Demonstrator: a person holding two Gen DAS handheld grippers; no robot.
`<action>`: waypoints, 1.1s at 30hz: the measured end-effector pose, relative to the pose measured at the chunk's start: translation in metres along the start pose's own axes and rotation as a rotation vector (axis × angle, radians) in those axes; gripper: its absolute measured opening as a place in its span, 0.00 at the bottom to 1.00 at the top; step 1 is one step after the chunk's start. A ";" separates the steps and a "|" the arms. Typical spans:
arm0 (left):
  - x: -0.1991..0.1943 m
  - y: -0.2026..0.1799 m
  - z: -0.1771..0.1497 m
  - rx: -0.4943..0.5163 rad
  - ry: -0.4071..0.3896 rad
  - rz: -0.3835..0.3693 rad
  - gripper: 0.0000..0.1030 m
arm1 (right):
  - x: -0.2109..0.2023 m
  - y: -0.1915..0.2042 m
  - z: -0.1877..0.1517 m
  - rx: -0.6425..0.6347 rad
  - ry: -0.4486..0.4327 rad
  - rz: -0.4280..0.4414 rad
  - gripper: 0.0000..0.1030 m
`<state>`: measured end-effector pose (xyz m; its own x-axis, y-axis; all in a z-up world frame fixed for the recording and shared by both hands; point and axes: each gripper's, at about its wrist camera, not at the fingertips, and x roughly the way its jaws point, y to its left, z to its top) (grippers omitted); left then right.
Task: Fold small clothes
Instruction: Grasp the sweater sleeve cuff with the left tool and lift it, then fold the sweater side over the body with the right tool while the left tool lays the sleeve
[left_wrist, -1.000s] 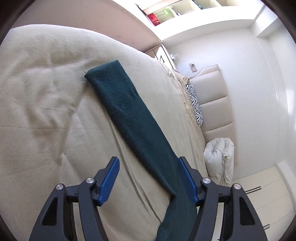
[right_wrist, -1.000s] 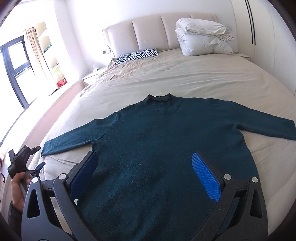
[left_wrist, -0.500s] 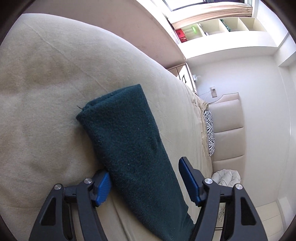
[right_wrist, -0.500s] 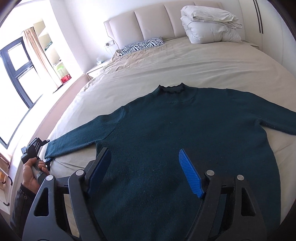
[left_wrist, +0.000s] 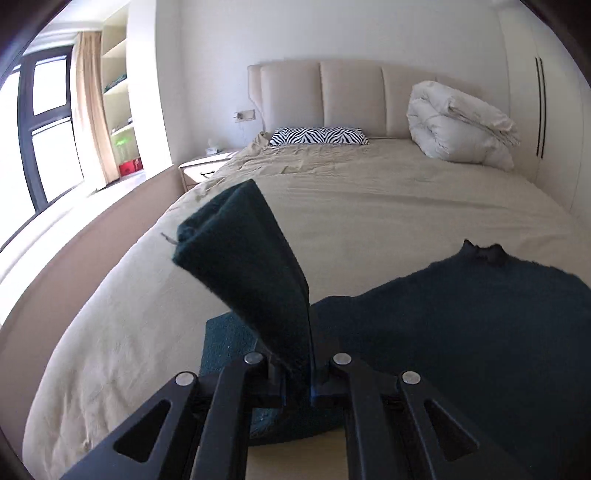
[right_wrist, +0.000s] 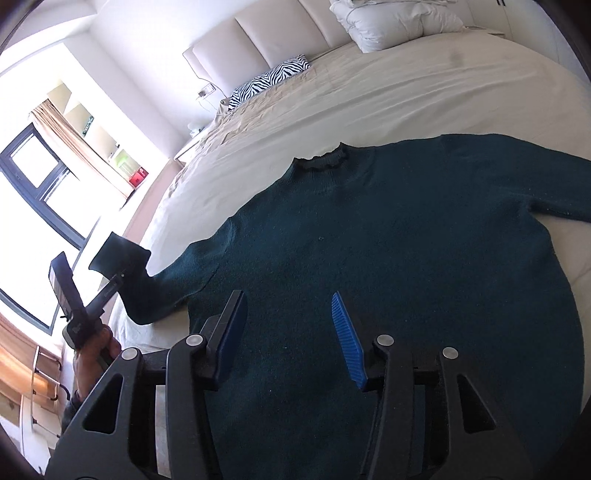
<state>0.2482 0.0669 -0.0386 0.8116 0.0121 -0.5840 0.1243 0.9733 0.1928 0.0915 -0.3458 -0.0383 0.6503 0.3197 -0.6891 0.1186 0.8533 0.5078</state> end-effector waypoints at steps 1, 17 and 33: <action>0.001 -0.033 -0.004 0.115 -0.010 0.018 0.08 | 0.008 -0.008 0.005 0.030 0.025 0.027 0.45; -0.013 -0.116 -0.081 0.470 -0.031 0.139 0.13 | 0.229 -0.014 0.008 0.450 0.508 0.474 0.47; -0.040 -0.046 -0.050 0.082 0.013 -0.119 0.67 | 0.209 0.029 0.063 0.210 0.351 0.311 0.07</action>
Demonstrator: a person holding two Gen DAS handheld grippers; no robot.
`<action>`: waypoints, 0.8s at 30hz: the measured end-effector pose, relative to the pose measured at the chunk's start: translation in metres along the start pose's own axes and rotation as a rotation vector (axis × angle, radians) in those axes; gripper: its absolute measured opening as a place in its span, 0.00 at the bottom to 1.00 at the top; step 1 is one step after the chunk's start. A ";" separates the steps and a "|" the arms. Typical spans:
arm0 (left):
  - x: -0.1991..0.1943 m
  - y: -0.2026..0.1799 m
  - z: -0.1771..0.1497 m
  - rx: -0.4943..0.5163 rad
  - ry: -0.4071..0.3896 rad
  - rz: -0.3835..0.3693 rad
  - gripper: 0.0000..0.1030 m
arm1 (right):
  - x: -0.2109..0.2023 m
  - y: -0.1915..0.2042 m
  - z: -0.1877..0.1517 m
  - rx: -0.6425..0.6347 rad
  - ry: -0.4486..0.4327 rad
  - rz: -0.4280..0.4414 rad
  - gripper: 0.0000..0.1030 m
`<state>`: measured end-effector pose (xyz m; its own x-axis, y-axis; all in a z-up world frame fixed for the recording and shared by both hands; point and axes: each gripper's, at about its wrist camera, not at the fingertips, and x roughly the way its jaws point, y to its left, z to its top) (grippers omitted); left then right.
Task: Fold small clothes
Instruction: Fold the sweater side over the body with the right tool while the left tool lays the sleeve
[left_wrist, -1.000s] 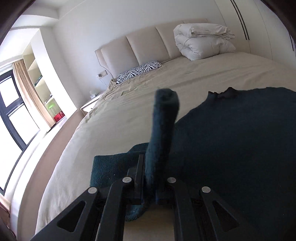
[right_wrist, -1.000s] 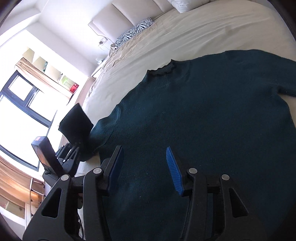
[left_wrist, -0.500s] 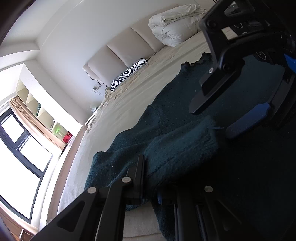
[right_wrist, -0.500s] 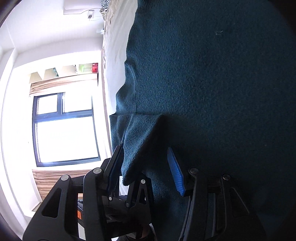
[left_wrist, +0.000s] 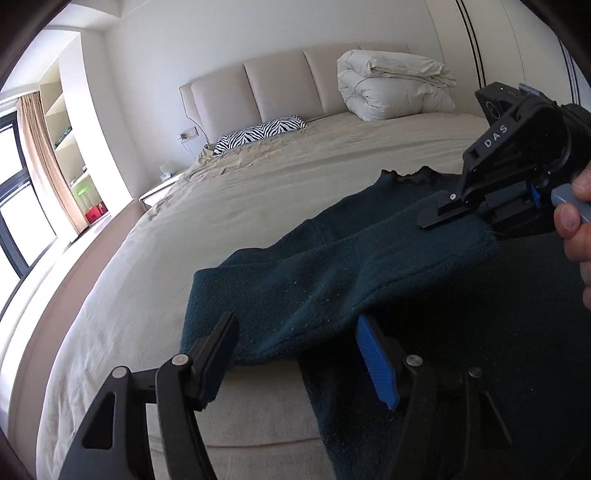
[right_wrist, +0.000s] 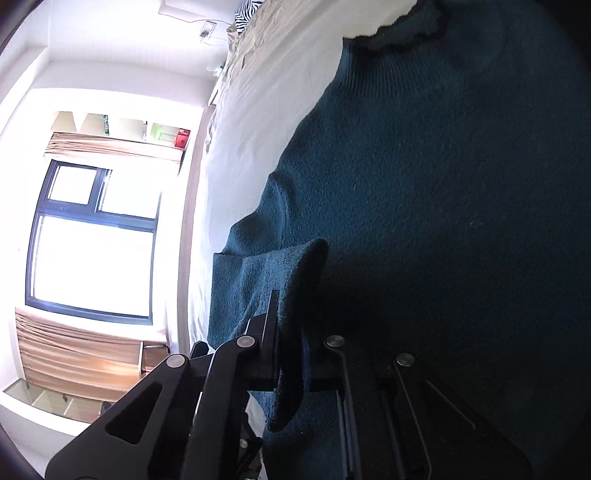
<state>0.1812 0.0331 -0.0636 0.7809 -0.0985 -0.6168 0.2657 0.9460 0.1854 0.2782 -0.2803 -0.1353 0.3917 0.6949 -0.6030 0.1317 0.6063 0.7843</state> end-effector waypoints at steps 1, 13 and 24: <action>-0.001 0.014 0.002 -0.068 0.011 -0.035 0.66 | -0.011 0.002 0.007 -0.026 -0.026 -0.038 0.07; 0.029 0.111 0.027 -0.529 0.092 -0.306 0.20 | -0.100 -0.037 0.074 -0.063 -0.205 -0.384 0.07; 0.066 0.085 0.048 -0.529 0.132 -0.405 0.20 | -0.106 -0.064 0.091 -0.054 -0.222 -0.468 0.07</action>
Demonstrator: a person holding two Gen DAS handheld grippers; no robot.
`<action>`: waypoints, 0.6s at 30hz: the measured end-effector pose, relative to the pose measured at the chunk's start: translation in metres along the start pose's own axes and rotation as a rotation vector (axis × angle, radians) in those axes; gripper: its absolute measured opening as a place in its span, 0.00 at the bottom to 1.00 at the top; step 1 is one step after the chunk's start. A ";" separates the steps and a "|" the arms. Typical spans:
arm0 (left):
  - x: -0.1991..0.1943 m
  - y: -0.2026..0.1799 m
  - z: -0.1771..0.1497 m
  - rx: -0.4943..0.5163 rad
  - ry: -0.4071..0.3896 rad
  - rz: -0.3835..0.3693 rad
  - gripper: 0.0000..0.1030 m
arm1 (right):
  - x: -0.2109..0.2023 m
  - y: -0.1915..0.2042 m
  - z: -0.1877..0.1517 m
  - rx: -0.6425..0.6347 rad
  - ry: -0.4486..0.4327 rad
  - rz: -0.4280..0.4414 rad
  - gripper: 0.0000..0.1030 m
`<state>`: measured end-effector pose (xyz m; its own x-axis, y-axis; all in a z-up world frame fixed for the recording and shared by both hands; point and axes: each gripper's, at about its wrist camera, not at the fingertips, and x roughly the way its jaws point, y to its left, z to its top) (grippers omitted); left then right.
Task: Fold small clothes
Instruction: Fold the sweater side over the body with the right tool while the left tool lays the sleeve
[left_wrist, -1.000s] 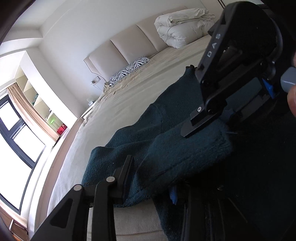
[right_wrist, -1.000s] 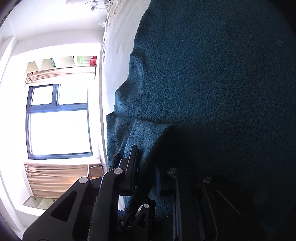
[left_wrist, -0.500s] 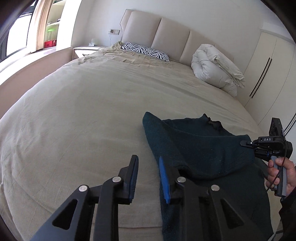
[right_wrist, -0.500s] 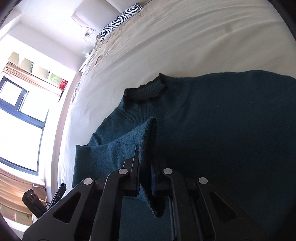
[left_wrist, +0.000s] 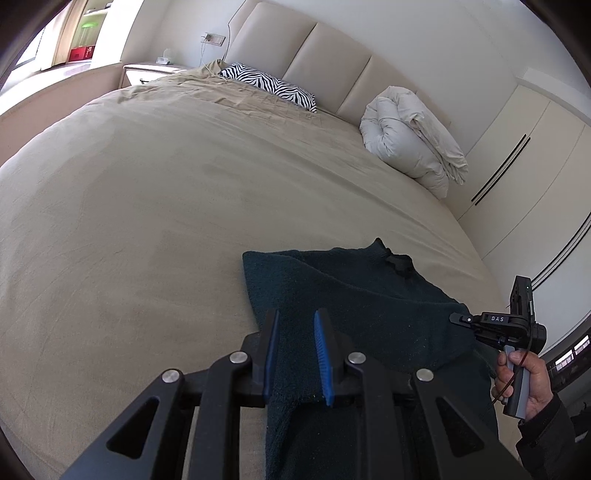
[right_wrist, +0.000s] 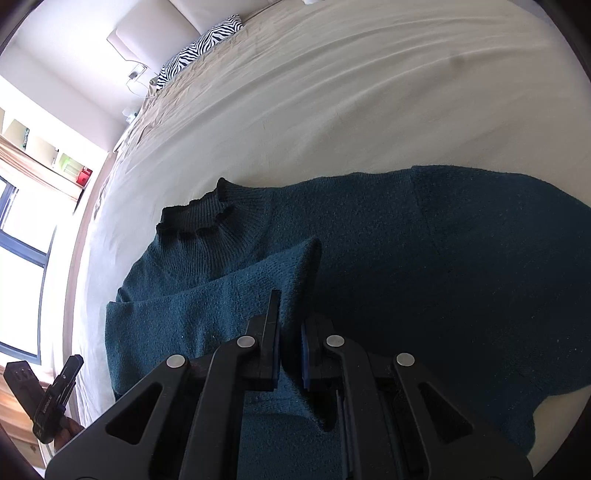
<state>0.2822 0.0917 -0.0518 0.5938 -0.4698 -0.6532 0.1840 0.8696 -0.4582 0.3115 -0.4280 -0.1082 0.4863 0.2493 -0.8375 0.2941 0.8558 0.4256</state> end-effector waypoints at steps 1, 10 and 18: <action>0.003 0.000 0.000 -0.001 0.004 -0.001 0.17 | 0.001 -0.003 0.003 0.001 -0.003 -0.003 0.07; 0.020 0.006 0.004 -0.023 0.033 -0.018 0.15 | 0.000 -0.035 -0.001 0.045 0.000 -0.015 0.07; 0.044 0.007 0.017 -0.054 0.053 -0.112 0.15 | 0.007 -0.034 -0.004 0.039 0.006 0.002 0.07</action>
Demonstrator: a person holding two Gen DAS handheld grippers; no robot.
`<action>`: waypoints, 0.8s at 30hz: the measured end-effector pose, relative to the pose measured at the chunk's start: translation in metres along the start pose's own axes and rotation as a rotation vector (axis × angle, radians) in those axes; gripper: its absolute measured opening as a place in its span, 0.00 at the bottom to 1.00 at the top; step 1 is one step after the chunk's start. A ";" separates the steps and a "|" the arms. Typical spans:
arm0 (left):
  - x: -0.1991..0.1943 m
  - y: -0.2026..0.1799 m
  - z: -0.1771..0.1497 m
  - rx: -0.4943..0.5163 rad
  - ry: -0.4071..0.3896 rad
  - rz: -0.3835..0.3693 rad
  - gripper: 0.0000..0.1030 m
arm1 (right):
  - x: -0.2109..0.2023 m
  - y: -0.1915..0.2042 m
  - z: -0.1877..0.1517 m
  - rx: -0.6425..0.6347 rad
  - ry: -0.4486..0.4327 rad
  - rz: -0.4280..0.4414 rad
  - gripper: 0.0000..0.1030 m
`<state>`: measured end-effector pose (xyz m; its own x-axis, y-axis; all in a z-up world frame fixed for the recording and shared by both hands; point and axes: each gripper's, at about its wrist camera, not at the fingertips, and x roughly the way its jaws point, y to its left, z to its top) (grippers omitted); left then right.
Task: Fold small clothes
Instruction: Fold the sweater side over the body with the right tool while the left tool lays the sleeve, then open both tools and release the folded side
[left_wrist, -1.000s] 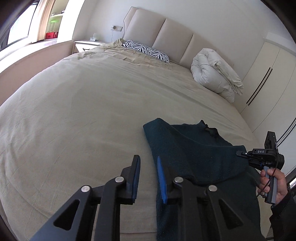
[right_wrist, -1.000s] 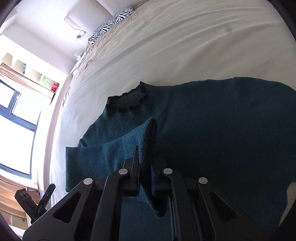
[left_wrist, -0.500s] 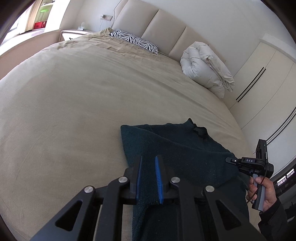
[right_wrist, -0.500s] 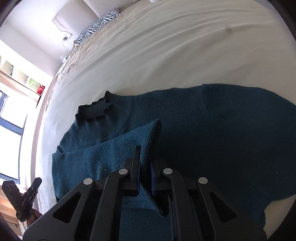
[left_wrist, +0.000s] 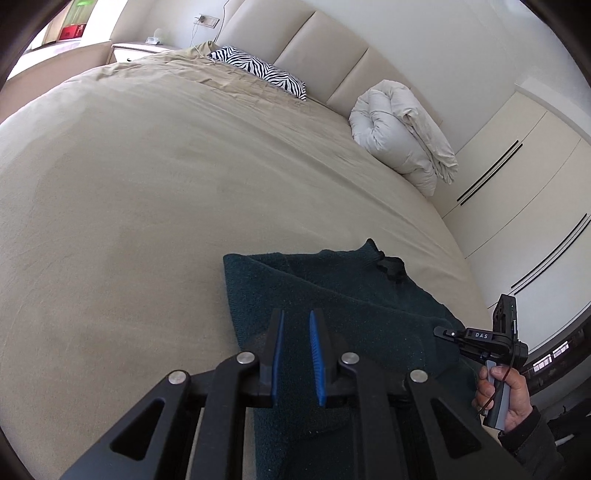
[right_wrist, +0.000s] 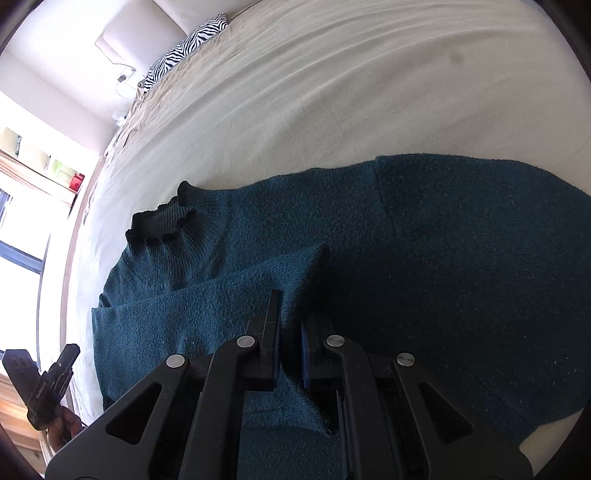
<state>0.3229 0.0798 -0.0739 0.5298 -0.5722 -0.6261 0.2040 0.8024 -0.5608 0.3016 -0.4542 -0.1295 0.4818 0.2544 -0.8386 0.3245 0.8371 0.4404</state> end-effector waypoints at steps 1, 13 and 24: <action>0.005 0.002 0.004 -0.012 0.006 -0.007 0.15 | -0.001 -0.002 0.000 0.009 0.002 0.012 0.07; 0.066 0.033 0.014 -0.068 0.102 0.019 0.05 | -0.002 -0.018 -0.003 0.062 0.001 0.121 0.08; 0.046 0.003 -0.020 0.058 0.107 0.041 0.22 | -0.022 -0.033 -0.027 0.095 -0.030 0.192 0.44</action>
<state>0.3313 0.0529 -0.1153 0.4486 -0.5510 -0.7037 0.2331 0.8322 -0.5031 0.2582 -0.4738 -0.1345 0.5660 0.3889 -0.7269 0.2991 0.7248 0.6207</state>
